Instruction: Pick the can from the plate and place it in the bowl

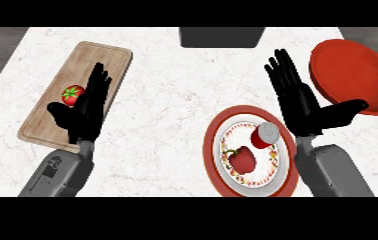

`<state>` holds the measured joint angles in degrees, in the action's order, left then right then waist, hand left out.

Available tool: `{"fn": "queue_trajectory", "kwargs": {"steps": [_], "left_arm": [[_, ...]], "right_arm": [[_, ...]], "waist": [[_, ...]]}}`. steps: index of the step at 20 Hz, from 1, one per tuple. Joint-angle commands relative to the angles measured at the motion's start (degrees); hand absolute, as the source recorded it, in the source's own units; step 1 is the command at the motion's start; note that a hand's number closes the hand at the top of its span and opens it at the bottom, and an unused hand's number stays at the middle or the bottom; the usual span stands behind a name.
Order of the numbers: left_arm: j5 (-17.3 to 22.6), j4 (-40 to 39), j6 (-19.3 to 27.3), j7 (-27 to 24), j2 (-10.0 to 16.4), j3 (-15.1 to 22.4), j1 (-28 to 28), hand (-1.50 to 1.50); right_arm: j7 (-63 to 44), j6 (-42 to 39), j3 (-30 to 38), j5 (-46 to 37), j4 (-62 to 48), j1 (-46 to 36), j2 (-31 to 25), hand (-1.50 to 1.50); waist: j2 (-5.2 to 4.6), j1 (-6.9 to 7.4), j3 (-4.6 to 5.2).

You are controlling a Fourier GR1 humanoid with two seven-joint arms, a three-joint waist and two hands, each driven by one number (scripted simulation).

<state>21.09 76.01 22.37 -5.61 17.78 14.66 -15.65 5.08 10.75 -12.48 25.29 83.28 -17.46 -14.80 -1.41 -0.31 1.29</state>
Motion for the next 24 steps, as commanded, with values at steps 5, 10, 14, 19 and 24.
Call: {"fn": "queue_trajectory", "kwargs": {"steps": [5, 10, 14, 19, 24], "left_arm": [[-3.33, 0.30, -0.94, 0.18, 9.23, -2.97, 3.58, 0.00], [-3.07, 1.02, -0.36, 3.42, 11.84, -4.16, 3.95, 0.00], [-3.05, 3.21, -1.02, 2.72, 13.67, -5.04, 7.69, 0.00], [-1.56, 7.30, -2.79, 6.67, 14.84, -5.71, 7.35, 0.00], [-3.76, 7.13, -3.74, 6.24, 13.39, -5.77, 6.43, 0.00]], "right_arm": [[1.85, -3.14, 0.15, -13.52, 9.96, -5.10, -16.92, 1.50], [-11.31, 10.86, 0.03, -30.42, 0.27, 7.27, -27.13, -1.50], [-11.93, 18.76, -5.45, -39.48, 17.10, 20.11, -26.83, -1.50], [-23.67, 22.70, -8.61, -51.01, 32.72, 32.58, -30.47, -1.50], [-38.59, 16.56, -5.23, -56.88, 46.87, 35.05, -32.50, -1.50]], "waist": [[2.42, 0.18, -1.13], [3.04, -4.21, -0.93], [3.30, -4.41, -1.05], [2.32, -2.55, -1.13], [1.65, -0.80, -1.20]]}}
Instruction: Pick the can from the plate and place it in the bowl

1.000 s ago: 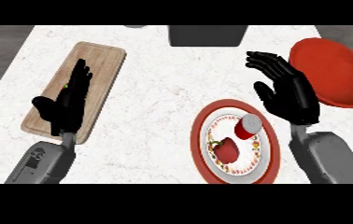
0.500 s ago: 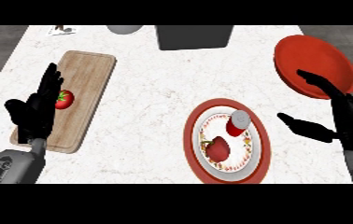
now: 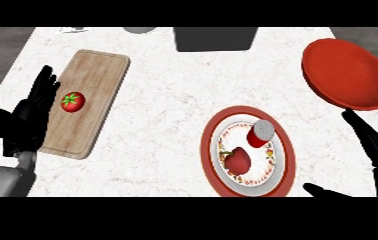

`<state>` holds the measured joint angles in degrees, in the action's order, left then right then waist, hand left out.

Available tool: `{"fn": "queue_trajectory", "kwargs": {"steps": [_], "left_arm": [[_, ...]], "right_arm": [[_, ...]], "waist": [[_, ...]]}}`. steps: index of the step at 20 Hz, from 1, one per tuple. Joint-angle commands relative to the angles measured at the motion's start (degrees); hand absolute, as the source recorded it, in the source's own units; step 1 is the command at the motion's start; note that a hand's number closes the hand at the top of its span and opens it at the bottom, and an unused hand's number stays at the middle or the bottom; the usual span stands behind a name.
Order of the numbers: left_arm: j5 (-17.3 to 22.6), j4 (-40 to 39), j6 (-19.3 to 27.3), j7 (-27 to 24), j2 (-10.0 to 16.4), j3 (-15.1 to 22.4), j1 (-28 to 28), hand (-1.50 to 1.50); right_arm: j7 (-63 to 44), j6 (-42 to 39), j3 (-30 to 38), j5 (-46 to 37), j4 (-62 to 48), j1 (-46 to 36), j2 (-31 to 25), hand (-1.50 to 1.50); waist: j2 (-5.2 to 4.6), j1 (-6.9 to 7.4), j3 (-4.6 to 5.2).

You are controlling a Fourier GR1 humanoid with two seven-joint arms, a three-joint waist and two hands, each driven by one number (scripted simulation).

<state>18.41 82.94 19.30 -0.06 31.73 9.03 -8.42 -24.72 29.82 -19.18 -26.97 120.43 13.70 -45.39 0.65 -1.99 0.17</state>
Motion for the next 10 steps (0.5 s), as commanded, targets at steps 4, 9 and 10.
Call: {"fn": "queue_trajectory", "kwargs": {"steps": [4, 9, 10], "left_arm": [[-0.56, 2.15, -2.98, 0.85, 0.00, -0.94, 1.35, 0.00], [-2.46, 2.77, -0.96, 4.55, -1.64, 0.07, -3.61, 0.00], [-1.85, 3.96, -1.70, 4.48, -1.26, 0.00, -1.43, 0.00]], "right_arm": [[-20.55, -13.26, 3.33, -5.24, 11.92, -7.24, -2.72, -1.50], [-29.37, -27.32, 3.18, 4.64, 9.12, -19.17, -5.59, -1.50], [-30.25, -30.59, 4.61, 7.97, 10.16, -19.18, -7.91, -1.50]], "waist": [[-0.62, 2.50, -0.06], [-0.93, 3.41, -0.02], [-0.80, 3.47, -0.01]]}}
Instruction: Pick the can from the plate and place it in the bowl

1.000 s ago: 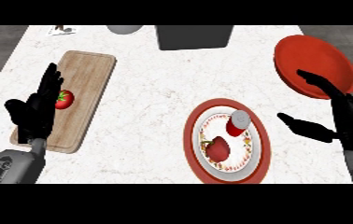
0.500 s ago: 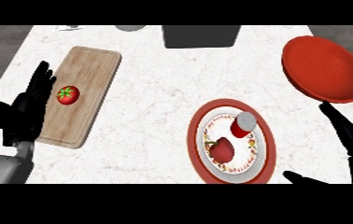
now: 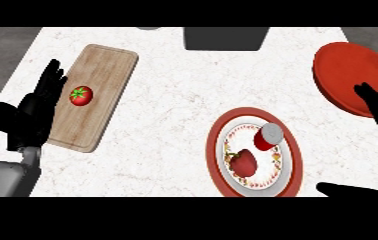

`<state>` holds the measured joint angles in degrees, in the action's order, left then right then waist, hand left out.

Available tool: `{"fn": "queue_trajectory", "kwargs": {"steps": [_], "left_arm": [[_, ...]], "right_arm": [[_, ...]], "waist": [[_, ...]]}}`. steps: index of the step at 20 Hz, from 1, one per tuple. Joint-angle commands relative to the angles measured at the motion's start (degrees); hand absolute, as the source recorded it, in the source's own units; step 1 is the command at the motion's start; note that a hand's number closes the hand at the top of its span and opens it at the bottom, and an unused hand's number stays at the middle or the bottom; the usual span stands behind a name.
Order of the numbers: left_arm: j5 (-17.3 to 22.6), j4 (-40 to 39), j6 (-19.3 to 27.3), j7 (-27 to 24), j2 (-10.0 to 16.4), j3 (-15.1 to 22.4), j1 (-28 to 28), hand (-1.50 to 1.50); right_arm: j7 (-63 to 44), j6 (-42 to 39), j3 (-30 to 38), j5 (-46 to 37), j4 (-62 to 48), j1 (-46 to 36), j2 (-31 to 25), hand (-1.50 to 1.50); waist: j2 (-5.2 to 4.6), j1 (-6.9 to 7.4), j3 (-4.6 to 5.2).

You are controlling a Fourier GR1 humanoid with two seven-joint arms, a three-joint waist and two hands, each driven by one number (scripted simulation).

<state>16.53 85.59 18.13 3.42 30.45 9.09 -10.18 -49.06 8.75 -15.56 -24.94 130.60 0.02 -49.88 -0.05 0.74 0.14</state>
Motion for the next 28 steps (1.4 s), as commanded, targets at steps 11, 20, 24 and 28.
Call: {"fn": "queue_trajectory", "kwargs": {"steps": [11, 20, 24, 28], "left_arm": [[-3.03, 1.67, 0.45, 1.37, -1.83, 0.00, 0.32, 0.00], [-3.43, -0.57, -0.66, 0.83, -3.12, -1.82, -1.13, 0.00], [-2.85, 2.59, -2.80, 0.62, -1.54, -3.24, 3.74, 0.00], [-3.30, -0.48, -4.23, -0.83, -2.77, -4.80, 2.26, 0.00]], "right_arm": [[-12.77, -25.93, -8.11, 17.97, -21.03, -25.16, 6.73, -1.50], [-12.41, -32.44, -14.05, 19.84, -32.28, -26.74, 9.97, -1.50], [-18.07, -31.79, -17.79, 15.79, -30.23, -28.43, 13.33, -1.50], [-9.57, -29.11, -17.99, 5.07, -34.37, -27.64, 13.29, -1.50]], "waist": [[-0.22, 1.16, -0.07], [-0.04, -0.16, -0.11], [0.22, -0.02, -0.09], [0.05, -0.43, -0.12]]}}
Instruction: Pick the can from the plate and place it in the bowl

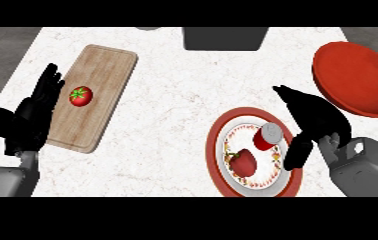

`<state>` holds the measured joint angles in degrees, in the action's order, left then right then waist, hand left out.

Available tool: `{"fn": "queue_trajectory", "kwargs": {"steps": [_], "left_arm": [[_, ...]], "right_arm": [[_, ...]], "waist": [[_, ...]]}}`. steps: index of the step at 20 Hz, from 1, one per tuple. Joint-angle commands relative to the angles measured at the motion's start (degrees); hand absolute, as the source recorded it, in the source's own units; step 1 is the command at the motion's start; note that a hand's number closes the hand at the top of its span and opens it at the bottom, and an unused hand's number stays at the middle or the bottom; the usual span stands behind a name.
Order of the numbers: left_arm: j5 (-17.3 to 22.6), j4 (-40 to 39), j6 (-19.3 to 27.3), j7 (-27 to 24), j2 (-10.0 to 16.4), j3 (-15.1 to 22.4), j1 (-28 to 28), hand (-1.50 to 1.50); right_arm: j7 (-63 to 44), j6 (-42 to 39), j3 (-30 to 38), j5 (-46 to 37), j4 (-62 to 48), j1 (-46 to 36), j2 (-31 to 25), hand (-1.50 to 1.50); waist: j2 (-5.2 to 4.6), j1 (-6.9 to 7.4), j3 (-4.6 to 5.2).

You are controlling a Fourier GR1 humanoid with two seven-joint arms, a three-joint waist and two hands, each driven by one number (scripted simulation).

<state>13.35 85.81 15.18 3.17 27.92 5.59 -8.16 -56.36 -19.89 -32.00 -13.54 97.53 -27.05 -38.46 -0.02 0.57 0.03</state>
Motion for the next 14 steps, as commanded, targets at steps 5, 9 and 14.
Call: {"fn": "queue_trajectory", "kwargs": {"steps": [5, 9, 14], "left_arm": [[-2.54, 1.36, -1.66, -0.06, -2.27, -1.55, 2.41, 0.00], [-2.95, 0.27, -2.61, 0.20, -2.88, -3.24, 1.44, 0.00], [-6.59, -0.63, -1.90, 2.89, -5.57, -2.50, -2.48, 0.00]], "right_arm": [[0.55, -0.92, -1.01, -13.27, -5.49, 0.84, 7.65, -1.50], [4.43, -1.05, 0.79, -13.44, -7.96, 5.33, 8.72, -1.50], [0.43, -3.99, 1.38, -16.63, -6.27, 6.14, 14.20, -1.50]], "waist": [[0.03, -0.27, -0.02], [-0.01, -0.42, -0.03], [0.01, -0.64, -0.02]]}}
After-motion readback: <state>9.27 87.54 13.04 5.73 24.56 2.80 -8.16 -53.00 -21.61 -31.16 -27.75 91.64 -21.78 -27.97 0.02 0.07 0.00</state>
